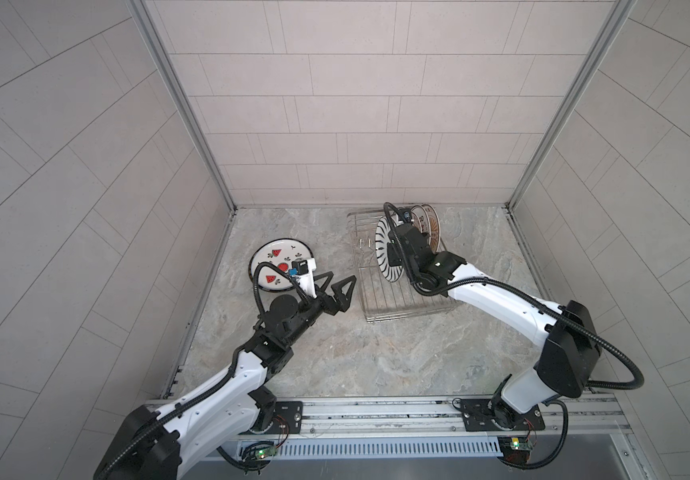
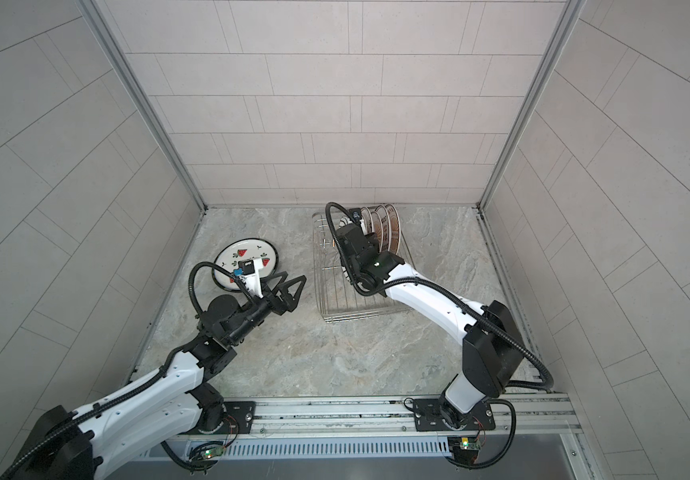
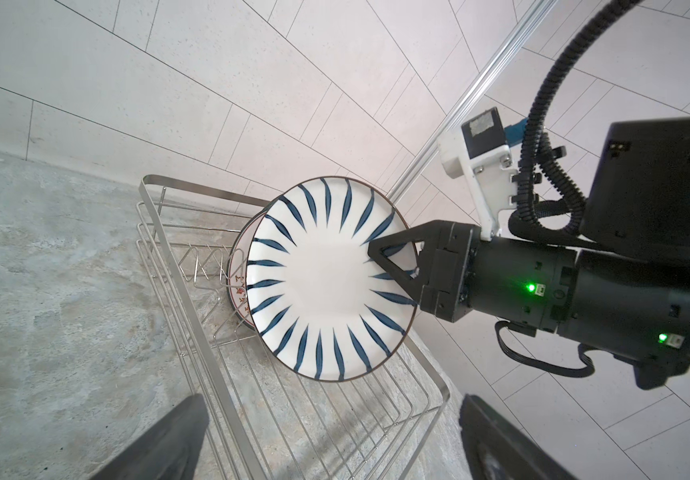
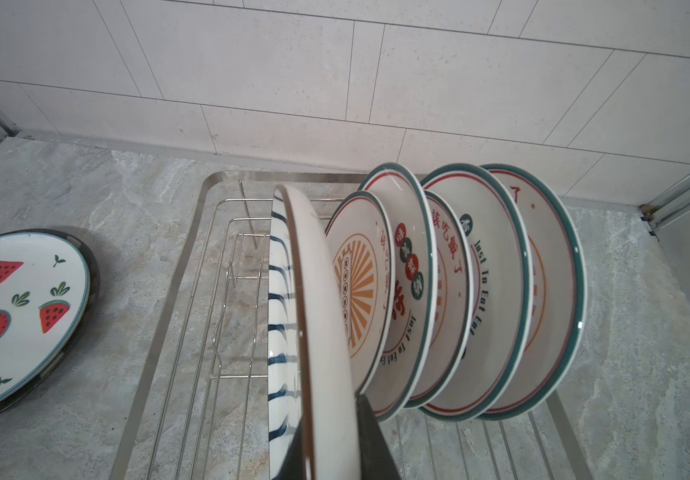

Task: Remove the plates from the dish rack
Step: 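Lift the blue-striped plate out of the rack toward the left gripper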

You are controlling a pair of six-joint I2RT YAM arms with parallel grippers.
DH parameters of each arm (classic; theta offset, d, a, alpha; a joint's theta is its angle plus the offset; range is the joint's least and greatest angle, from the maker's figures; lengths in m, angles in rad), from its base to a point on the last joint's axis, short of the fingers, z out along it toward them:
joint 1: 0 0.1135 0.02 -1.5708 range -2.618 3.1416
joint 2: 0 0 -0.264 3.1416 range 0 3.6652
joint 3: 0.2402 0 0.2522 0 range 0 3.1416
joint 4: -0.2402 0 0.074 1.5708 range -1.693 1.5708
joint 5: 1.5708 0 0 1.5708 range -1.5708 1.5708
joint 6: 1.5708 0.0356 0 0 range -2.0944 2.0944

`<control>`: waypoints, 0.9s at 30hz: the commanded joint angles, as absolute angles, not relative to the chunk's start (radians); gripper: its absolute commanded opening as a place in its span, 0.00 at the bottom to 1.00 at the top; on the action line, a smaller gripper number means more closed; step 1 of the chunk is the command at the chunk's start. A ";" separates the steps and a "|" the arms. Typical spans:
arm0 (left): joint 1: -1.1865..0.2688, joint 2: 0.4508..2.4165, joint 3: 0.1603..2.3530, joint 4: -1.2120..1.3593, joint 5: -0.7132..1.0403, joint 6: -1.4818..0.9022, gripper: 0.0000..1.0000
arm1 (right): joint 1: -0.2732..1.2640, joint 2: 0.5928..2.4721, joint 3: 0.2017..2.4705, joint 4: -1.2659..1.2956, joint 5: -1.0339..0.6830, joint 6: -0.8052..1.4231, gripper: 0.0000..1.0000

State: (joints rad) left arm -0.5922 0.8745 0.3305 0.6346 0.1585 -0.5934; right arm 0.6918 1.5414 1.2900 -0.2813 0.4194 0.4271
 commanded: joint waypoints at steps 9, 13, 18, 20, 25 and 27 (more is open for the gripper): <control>-0.599 0.857 0.318 0.661 0.180 -0.612 1.00 | 0.564 1.337 1.155 -0.084 0.067 0.540 0.11; -0.598 0.858 0.322 0.658 0.208 -0.614 1.00 | 0.515 1.299 1.096 -0.021 -0.068 0.587 0.10; -0.599 0.848 0.310 0.657 0.180 -0.632 1.00 | 0.492 1.250 1.045 0.016 -0.142 0.614 0.10; -0.600 0.860 0.311 0.658 0.190 -0.632 1.00 | 0.487 1.232 1.026 0.033 -0.148 0.621 0.10; -0.599 0.897 0.314 0.679 0.227 -0.638 1.00 | 0.476 1.199 0.991 0.071 -0.198 0.645 0.10; -0.599 0.912 0.313 0.706 0.242 -0.644 1.00 | 0.473 1.186 0.976 0.094 -0.224 0.659 0.10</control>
